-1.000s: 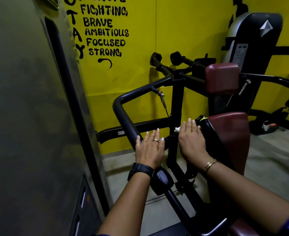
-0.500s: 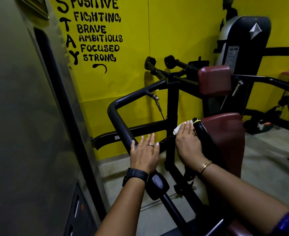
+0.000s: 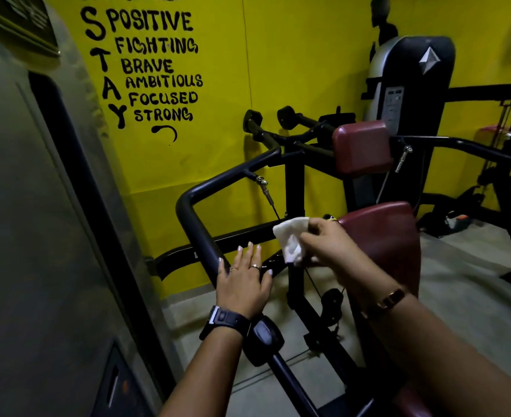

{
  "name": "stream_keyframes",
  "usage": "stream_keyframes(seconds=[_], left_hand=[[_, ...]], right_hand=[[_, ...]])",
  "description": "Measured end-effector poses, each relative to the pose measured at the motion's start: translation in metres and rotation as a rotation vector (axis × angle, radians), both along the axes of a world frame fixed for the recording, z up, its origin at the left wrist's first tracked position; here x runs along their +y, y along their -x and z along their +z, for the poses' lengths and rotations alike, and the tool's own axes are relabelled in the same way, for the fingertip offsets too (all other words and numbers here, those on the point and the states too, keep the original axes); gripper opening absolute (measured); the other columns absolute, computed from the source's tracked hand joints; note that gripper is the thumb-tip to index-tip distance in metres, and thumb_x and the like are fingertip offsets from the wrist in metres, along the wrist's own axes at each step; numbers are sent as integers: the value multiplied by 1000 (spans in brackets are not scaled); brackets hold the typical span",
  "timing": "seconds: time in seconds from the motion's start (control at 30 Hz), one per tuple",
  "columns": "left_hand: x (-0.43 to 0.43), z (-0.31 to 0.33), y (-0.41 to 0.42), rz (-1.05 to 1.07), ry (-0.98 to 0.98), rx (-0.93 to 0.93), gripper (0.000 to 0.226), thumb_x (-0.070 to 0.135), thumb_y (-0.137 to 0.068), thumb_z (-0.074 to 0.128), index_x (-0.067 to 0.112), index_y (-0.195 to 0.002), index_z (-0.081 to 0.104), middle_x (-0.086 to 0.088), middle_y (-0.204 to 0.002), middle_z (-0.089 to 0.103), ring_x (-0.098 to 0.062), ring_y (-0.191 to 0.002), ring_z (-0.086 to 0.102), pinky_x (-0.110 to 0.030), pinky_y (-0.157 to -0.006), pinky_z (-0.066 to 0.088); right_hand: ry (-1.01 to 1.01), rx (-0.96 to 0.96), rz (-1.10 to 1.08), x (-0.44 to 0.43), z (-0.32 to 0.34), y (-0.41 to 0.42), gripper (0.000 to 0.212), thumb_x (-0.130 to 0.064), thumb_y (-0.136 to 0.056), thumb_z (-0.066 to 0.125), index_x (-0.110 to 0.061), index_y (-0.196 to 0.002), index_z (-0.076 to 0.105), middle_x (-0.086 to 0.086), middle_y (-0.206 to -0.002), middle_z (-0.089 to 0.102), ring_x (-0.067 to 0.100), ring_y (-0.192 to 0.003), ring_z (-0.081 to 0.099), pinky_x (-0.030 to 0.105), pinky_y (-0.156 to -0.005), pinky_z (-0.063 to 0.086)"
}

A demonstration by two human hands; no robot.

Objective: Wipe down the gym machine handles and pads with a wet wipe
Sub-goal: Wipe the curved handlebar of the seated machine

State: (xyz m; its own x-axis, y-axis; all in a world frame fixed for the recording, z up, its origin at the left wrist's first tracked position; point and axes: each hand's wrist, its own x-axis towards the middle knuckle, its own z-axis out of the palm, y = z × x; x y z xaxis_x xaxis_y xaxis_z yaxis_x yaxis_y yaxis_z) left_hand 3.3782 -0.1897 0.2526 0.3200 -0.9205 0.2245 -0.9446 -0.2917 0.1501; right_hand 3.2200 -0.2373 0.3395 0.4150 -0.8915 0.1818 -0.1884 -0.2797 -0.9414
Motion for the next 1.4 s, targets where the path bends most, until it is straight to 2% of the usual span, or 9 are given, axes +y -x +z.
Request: stream_keyframes(seconds=[0.17,0.37,0.53,0.73,0.9,1.03,1.17,1.3,1.4], left_hand=[[-2,4,6,-40,-2,-115,62,42,-104,25,25,-156,-2,5,-164,-7,-12,-151,-6,-47,-120,-1],[-15,5,4,-109,-45,-4,63,43,-105,25,25,-156,-6,3,-164,-7,-14,-151,-5,-43,-121,5],[-15,2,1,-113,-6,20,64,44,-105,26,22,-156,-5,4,-164,-3,-13,-151,-4,-38,-121,7],[-16,2,0,-112,7,47,65,45,-104,28,22,-157,-3,5,-164,1,-12,-151,-1,-38,-122,9],[-15,3,1,-111,-4,43,64,44,-104,27,22,-156,-3,5,-164,-1,-13,-151,-2,-38,-122,8],[-15,4,1,-109,-7,49,64,45,-104,27,22,-156,-2,4,-164,0,-13,-151,-2,-39,-123,8],[-15,4,1,-111,-2,55,64,45,-104,28,22,-157,0,3,-164,2,-14,-151,0,-39,-122,9],[-15,5,1,-99,-12,37,66,47,-104,27,20,-157,-1,2,-164,1,-14,-151,-2,-41,-122,4],[-15,5,1,-64,-9,11,70,50,-102,27,16,-157,-1,1,-164,0,-15,-151,-2,-44,-122,-1]], right_hand=[[-133,-471,-77,-34,31,44,25,11,-83,40,-2,-78,61,4,-52,60,13,-48,59,23,-50,52],[-11,-324,-524,-94,0,62,23,7,-76,39,6,-70,62,1,-41,53,6,-37,44,16,-41,35],[-290,-297,-241,-117,-34,47,34,8,-80,41,4,-99,69,10,-54,52,13,-40,48,17,-39,38],[-612,-439,-3,-137,-45,36,63,-53,-98,33,-3,-123,62,1,-62,51,9,-42,46,15,-37,36],[-555,-475,-5,-133,-49,36,52,-48,-98,34,-19,-97,78,1,-85,71,9,-60,55,20,-51,34],[-583,-545,-26,-136,-58,40,44,-36,-99,37,-12,-100,74,3,-77,67,9,-50,57,16,-44,42],[-458,-410,69,-126,-47,35,59,-22,-101,33,-15,-63,77,-1,-53,63,5,-39,53,13,-39,40],[-328,-272,72,-123,-39,36,23,-20,-93,54,-13,-94,75,-4,-96,71,3,-72,64,17,-64,41],[-392,-396,76,-124,-50,42,24,-28,-90,62,-12,-103,73,2,-100,71,12,-83,65,23,-71,48]])
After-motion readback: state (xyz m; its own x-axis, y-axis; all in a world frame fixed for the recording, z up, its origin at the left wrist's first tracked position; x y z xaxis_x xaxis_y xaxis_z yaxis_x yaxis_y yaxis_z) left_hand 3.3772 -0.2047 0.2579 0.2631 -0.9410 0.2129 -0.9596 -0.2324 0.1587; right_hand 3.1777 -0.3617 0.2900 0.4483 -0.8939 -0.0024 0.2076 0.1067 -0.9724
